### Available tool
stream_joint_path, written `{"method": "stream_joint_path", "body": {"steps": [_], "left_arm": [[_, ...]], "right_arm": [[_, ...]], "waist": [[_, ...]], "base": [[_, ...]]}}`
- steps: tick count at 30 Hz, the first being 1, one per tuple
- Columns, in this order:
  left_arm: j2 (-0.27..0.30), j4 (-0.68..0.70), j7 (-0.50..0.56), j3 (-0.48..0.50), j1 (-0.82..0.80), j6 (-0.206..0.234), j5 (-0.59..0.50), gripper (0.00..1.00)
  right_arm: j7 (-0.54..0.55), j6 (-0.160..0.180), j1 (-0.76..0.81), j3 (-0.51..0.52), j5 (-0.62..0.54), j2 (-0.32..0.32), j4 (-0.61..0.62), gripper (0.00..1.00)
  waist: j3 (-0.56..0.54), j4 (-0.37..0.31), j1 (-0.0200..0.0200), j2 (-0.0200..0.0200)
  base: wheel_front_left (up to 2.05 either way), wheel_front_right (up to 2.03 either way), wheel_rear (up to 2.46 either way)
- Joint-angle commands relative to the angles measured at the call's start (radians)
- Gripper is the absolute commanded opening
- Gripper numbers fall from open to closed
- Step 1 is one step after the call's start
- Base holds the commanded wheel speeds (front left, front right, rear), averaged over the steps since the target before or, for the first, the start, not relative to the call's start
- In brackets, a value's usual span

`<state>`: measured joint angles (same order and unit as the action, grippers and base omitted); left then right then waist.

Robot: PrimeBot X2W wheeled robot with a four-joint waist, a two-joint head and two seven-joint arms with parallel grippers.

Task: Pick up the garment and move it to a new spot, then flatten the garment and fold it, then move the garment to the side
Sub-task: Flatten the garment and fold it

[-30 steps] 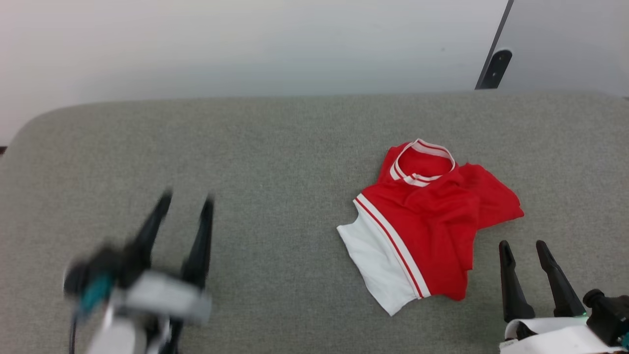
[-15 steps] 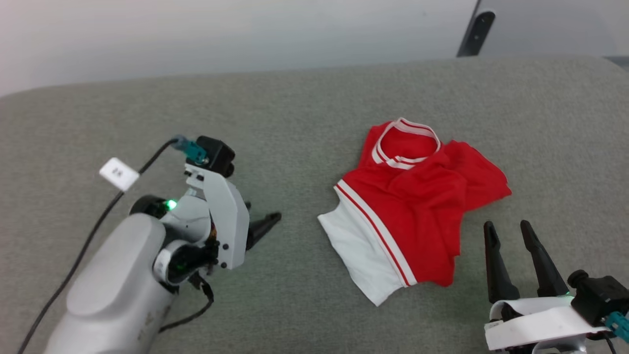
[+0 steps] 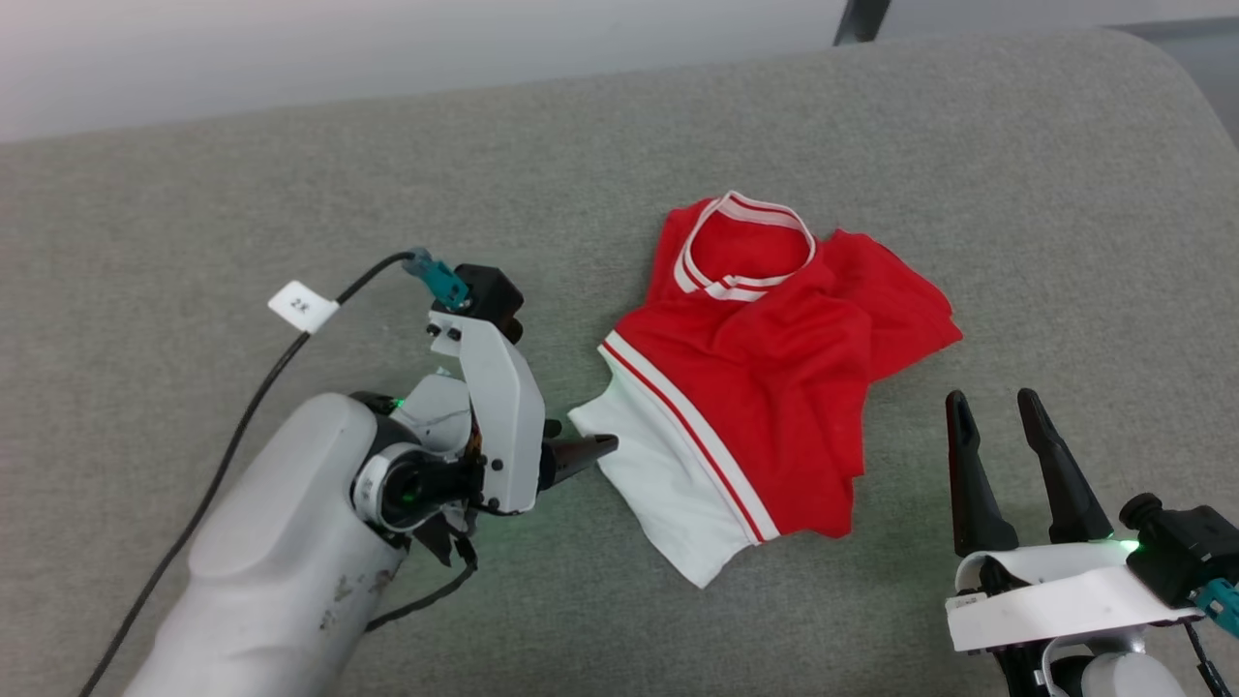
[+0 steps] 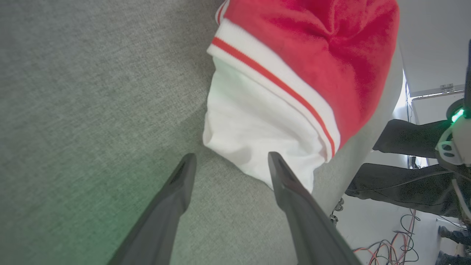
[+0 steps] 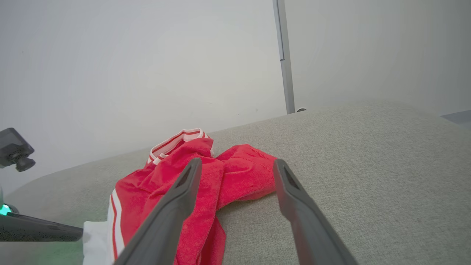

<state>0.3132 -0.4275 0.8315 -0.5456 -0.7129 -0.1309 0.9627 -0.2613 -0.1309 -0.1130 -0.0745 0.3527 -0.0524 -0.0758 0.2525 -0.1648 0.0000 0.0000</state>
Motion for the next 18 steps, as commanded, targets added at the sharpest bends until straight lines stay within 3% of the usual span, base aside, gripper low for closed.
{"method": "stream_joint_path", "body": {"steps": [1, 9, 10, 11, 12, 18], "left_arm": [[0.000, -0.010, -0.006, -0.009, -0.018, 0.001, -0.004, 1.00], [-0.005, -0.081, -0.034, -0.053, -0.038, 0.001, -0.009, 1.00], [-0.003, -0.083, -0.034, -0.059, -0.040, 0.001, -0.004, 0.71], [-0.001, -0.084, -0.032, -0.066, -0.042, 0.001, 0.000, 0.29], [0.001, -0.085, -0.036, -0.070, -0.043, 0.001, 0.007, 0.00], [0.031, -0.106, -0.082, -0.048, -0.093, 0.001, 0.021, 0.00]], "right_arm": [[-0.005, 0.000, -0.011, -0.004, 0.007, 0.003, 0.003, 1.00], [-0.006, 0.000, -0.024, -0.012, 0.029, 0.003, 0.000, 1.00], [-0.006, 0.000, -0.023, -0.011, 0.030, 0.003, 0.002, 1.00], [-0.006, 0.000, -0.020, -0.009, 0.032, 0.003, 0.003, 1.00], [-0.006, 0.000, -0.018, -0.006, 0.034, 0.003, 0.004, 1.00], [-0.005, 0.000, 0.001, 0.007, 0.037, 0.003, 0.000, 1.00]], "waist": [[0.016, -0.017, 0.0000, 0.0000], [0.030, -0.044, 0.0000, 0.0000], [0.031, -0.046, 0.0000, 0.0000], [0.031, -0.047, 0.0000, 0.0000], [0.030, -0.047, 0.0000, 0.0000], [0.013, -0.025, 0.0000, 0.0000]], "base": [[0.00, 0.00, 0.00], [0.00, 0.00, 0.00], [0.00, 0.00, 0.00], [0.00, 0.00, 0.00], [0.00, 0.00, 0.00], [0.00, 0.00, 0.00]]}}
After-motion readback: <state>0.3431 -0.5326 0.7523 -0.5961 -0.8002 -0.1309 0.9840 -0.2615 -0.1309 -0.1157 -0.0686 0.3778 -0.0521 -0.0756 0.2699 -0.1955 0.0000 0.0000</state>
